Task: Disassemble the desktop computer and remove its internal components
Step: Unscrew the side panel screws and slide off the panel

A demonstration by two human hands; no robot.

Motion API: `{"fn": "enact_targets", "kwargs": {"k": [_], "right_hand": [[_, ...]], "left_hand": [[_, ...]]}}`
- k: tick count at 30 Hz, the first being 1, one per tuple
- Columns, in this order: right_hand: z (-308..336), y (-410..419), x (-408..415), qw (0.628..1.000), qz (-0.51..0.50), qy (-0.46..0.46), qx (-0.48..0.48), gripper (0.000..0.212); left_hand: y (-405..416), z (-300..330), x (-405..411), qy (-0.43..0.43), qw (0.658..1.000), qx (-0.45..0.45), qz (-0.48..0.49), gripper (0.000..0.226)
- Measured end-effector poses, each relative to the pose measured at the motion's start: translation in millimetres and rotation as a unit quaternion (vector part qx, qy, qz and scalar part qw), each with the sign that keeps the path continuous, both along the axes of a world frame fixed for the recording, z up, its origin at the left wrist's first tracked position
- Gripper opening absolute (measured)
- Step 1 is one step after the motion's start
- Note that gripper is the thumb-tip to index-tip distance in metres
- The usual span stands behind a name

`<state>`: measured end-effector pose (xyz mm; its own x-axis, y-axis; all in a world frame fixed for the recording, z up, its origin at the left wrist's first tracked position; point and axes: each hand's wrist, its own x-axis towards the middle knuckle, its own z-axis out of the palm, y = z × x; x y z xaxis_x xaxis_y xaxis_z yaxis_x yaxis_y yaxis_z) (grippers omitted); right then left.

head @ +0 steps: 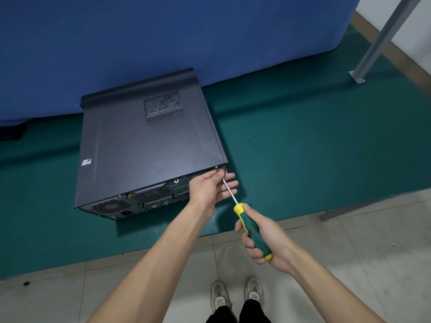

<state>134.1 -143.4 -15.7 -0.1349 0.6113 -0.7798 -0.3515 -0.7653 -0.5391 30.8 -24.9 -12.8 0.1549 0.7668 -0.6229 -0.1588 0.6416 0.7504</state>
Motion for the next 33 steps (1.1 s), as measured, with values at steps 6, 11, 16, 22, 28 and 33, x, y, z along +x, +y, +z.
{"fn": "enact_targets", "kwargs": {"k": [6,11,16,22,28,33], "right_hand": [[-2,5,5,0.948,-0.07,0.308,-0.04,0.045],[-3,3,-14,0.985,-0.094,0.137,-0.038,0.051],[-7,-2,-41,0.88,0.022,-0.469,0.069,0.054],[2,2,-30,0.989,-0.067,-0.13,0.031,0.033],[2,4,-37,0.963,-0.08,-0.247,0.068,0.028],[12,1,-37,0.998,-0.022,-0.044,0.038,0.04]], "left_hand": [[4,3,0,0.012,1.0,-0.002,-0.004,0.009],[3,2,0,0.026,1.0,0.008,-0.012,0.01],[-11,1,4,0.095,0.994,0.024,-0.054,0.011],[-12,4,6,0.068,0.997,0.002,-0.049,0.014],[-16,7,0,0.053,0.997,0.005,-0.063,0.012],[-19,10,6,0.019,1.0,-0.002,-0.014,0.026]]}}
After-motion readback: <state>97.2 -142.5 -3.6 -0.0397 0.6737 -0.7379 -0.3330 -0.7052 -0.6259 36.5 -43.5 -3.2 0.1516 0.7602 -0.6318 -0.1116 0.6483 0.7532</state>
